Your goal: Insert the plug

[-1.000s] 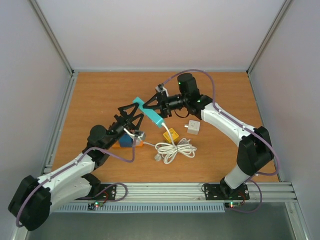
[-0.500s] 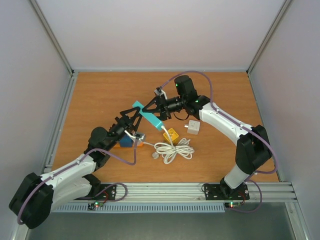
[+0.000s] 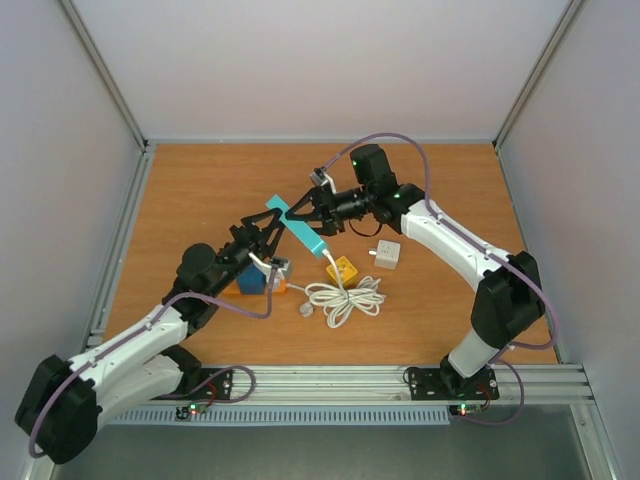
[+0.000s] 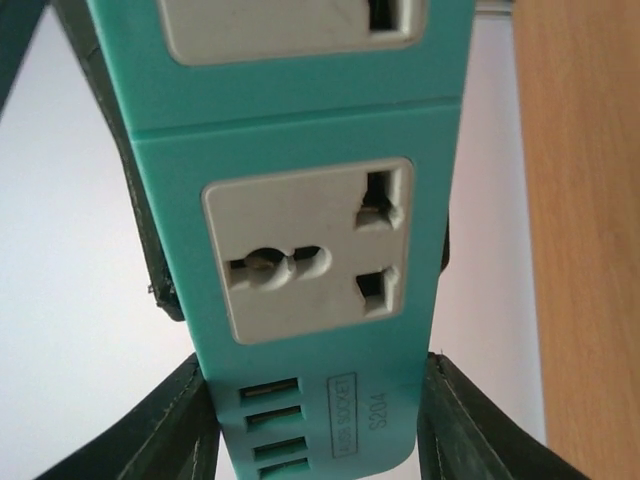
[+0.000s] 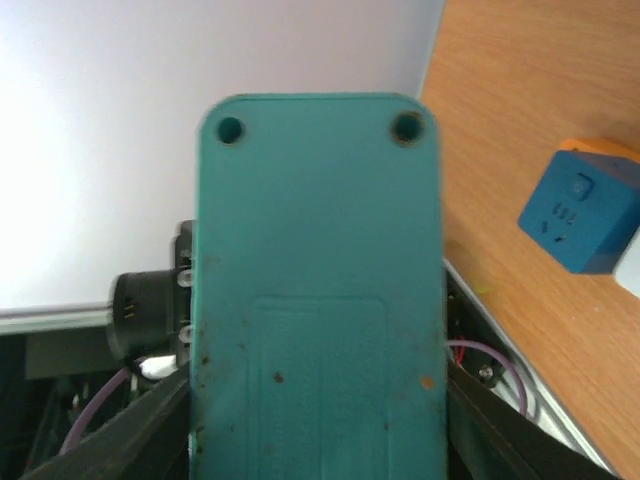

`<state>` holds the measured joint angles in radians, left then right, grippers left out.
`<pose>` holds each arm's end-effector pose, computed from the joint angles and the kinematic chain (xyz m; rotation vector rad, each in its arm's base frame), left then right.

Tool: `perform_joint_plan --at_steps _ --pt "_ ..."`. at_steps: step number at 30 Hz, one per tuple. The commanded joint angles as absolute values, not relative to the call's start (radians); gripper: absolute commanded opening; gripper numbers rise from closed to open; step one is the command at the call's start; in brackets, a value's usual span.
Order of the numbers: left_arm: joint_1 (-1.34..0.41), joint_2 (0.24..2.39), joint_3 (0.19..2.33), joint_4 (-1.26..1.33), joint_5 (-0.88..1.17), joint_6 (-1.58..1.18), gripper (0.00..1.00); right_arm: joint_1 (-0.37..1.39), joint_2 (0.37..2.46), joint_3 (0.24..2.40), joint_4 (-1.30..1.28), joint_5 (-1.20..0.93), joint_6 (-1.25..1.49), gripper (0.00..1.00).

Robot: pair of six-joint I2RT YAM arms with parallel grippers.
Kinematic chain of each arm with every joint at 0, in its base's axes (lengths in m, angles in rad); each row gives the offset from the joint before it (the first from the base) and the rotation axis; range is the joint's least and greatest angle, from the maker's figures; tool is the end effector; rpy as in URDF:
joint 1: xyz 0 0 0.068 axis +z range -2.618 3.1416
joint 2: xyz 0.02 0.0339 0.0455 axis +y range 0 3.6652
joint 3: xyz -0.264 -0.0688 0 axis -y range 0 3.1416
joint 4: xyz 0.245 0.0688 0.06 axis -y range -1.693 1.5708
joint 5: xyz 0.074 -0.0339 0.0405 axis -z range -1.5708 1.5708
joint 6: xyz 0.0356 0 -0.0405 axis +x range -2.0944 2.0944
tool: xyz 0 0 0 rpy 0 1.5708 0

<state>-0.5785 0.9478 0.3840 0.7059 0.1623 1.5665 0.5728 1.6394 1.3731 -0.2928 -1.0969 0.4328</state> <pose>0.1753 -0.1214 0.2631 1.3490 0.5780 0.6944 0.2910 0.2254 0.3224 -0.8777 2.0973 1.7278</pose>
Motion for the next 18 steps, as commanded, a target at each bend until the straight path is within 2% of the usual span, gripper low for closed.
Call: perform_joint_plan --at_steps 1,2,5,9,13,18 --pt "-0.571 0.857 0.553 0.323 0.131 1.504 0.01 0.535 1.603 1.409 -0.467 -0.943 0.408 0.85" --pt "-0.572 0.85 0.595 0.203 0.131 1.473 0.01 0.519 1.59 1.417 -0.488 -0.877 0.405 0.98" --pt "-0.577 0.85 0.72 -0.178 0.148 1.403 0.01 0.459 1.516 1.422 -0.533 -0.651 0.4 0.98" --pt "-0.6 0.863 0.878 -0.513 0.208 1.31 0.01 0.445 1.413 1.43 -0.568 -0.372 0.388 0.98" --pt "-0.64 0.88 0.958 -0.738 0.304 1.223 0.01 0.438 1.364 1.446 -0.597 -0.278 0.39 0.99" --pt "-0.783 0.951 0.973 -0.864 0.298 1.093 0.01 0.431 1.363 1.448 -0.629 -0.243 0.383 0.98"
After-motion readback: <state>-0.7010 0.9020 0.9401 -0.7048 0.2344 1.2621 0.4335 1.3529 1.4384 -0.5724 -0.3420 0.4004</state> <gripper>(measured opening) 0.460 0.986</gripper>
